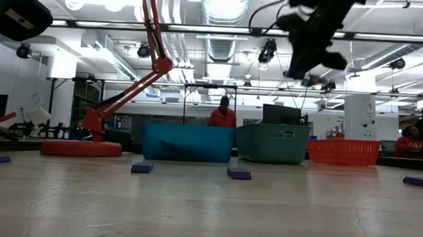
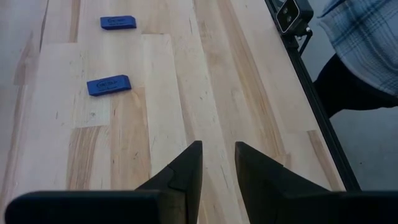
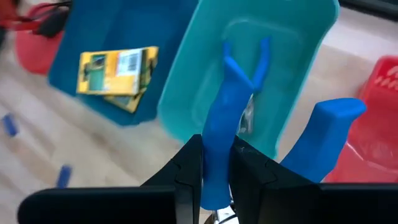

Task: Pick & Place School Supplies
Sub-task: Put the blue whole punchers into the green bin

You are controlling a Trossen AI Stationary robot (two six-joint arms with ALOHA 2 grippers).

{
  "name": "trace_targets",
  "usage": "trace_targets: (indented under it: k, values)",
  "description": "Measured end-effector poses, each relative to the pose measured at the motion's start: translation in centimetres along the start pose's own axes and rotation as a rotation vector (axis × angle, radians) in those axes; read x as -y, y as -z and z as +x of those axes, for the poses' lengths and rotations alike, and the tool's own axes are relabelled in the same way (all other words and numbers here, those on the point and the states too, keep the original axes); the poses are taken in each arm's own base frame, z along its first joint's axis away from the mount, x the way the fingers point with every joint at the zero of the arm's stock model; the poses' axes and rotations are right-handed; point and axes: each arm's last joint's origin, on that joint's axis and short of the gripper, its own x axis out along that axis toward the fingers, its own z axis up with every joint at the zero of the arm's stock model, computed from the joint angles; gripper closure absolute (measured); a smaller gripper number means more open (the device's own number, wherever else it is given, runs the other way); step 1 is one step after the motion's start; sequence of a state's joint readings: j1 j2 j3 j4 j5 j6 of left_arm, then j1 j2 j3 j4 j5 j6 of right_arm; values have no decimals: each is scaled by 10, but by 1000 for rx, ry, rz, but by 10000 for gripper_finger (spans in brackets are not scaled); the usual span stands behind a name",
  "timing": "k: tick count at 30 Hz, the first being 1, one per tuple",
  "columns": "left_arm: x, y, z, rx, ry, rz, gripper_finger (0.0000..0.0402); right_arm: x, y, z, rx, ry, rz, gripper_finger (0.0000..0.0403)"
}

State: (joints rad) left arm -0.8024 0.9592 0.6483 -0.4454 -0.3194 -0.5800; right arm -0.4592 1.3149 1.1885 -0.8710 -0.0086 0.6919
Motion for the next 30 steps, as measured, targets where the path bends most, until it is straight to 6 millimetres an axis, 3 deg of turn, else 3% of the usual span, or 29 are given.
trace_targets:
  k: [7,16,30]
  values:
    - [0,0,0,0,0,0,303,7,-31,58,-36,54,7,351]
    - [0,0,0,0,0,0,303,5,-65,117,-108,136,-9,351]
    - [0,0,0,0,0,0,303,9,-71,165,-182,244,-14,341]
